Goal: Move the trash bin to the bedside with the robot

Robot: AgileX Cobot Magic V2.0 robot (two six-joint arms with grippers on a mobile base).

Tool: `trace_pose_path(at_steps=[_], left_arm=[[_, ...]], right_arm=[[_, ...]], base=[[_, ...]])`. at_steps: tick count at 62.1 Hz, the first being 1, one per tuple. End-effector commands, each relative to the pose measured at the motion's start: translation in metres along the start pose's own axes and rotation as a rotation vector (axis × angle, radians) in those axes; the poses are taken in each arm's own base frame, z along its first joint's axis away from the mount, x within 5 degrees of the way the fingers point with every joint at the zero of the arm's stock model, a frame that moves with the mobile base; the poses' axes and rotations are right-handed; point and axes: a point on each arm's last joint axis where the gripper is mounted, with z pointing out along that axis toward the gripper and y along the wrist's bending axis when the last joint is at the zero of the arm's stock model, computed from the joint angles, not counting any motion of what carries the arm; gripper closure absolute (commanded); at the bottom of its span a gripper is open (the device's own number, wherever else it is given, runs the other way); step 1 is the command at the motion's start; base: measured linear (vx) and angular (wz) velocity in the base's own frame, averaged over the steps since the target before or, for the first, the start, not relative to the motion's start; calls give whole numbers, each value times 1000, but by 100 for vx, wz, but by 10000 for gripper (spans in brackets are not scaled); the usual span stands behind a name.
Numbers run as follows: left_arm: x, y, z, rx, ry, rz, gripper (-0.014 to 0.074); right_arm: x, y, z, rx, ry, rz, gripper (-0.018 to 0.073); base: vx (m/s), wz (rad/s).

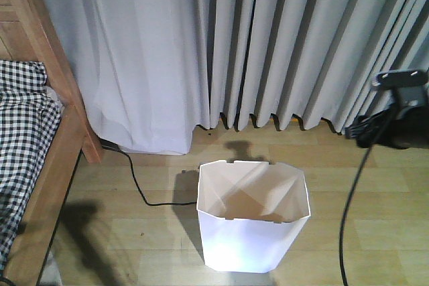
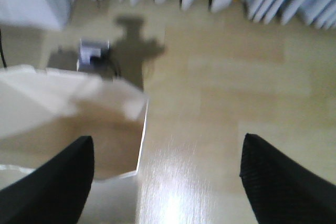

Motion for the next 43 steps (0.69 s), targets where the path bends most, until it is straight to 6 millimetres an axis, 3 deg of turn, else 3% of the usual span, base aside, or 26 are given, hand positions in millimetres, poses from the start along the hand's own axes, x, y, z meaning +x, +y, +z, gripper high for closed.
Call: trace_pose_path(at_steps=[1, 20, 29, 35, 43], left_arm=[[-3, 0, 0, 7, -71, -23, 603], [-3, 0, 0, 7, -71, -23, 603], [-3, 0, 0, 7, -71, -23, 603], [-3, 0, 0, 7, -71, -23, 603], [-3, 0, 0, 7, -71, -23, 603]], right_arm=[[-12, -1, -44, 48, -159, -19, 13], [-5, 16, -156, 2, -489, -51, 13], [4, 25, -198, -39, -620, -38, 13], [14, 31, -218, -66, -681, -31, 13], [39, 35, -226, -66, -734, -2, 13]], base=[[0, 0], [0, 0], [0, 0], [0, 0], [0, 0]])
